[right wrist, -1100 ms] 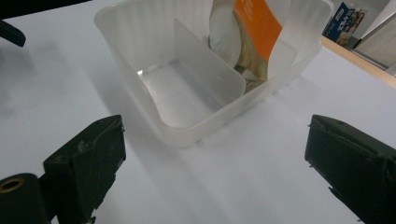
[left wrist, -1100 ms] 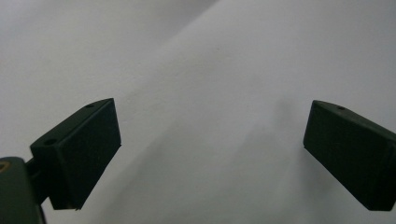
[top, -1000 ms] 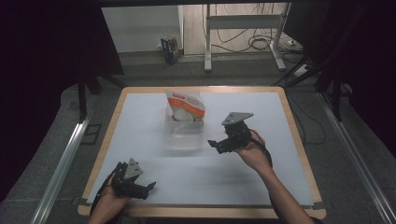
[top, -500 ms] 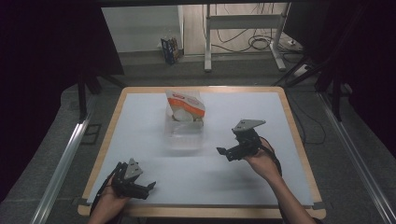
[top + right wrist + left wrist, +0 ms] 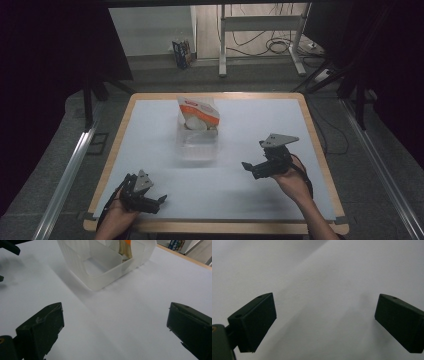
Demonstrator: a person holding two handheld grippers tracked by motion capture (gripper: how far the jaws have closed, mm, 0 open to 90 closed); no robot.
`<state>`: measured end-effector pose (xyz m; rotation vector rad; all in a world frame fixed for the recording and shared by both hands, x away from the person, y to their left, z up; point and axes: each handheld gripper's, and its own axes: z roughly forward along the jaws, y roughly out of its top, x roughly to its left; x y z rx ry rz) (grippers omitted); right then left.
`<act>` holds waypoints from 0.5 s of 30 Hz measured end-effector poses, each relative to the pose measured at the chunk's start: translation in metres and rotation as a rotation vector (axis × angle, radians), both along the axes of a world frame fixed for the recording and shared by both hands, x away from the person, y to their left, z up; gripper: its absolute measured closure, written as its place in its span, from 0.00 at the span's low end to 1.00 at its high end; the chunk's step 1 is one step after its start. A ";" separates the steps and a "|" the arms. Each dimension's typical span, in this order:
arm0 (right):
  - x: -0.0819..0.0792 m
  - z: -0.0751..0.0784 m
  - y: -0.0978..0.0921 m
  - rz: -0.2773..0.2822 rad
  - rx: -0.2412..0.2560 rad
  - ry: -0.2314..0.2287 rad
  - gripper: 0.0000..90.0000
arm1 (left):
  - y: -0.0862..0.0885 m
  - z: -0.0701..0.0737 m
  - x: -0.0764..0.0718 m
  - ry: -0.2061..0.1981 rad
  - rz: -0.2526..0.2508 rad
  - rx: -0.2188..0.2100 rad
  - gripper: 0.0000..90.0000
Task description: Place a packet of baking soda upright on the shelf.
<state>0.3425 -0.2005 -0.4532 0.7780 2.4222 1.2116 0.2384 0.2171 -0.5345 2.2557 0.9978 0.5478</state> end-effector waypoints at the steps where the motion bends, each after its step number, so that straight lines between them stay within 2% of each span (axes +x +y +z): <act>1: -0.002 0.000 -0.002 -0.004 -0.001 -0.001 0.01 | 0.000 0.000 0.000 0.000 -0.001 0.001 0.04; 15: -0.023 -0.006 -0.025 -0.053 -0.005 -0.025 0.01 | -0.002 0.000 0.000 0.000 -0.005 0.011 0.04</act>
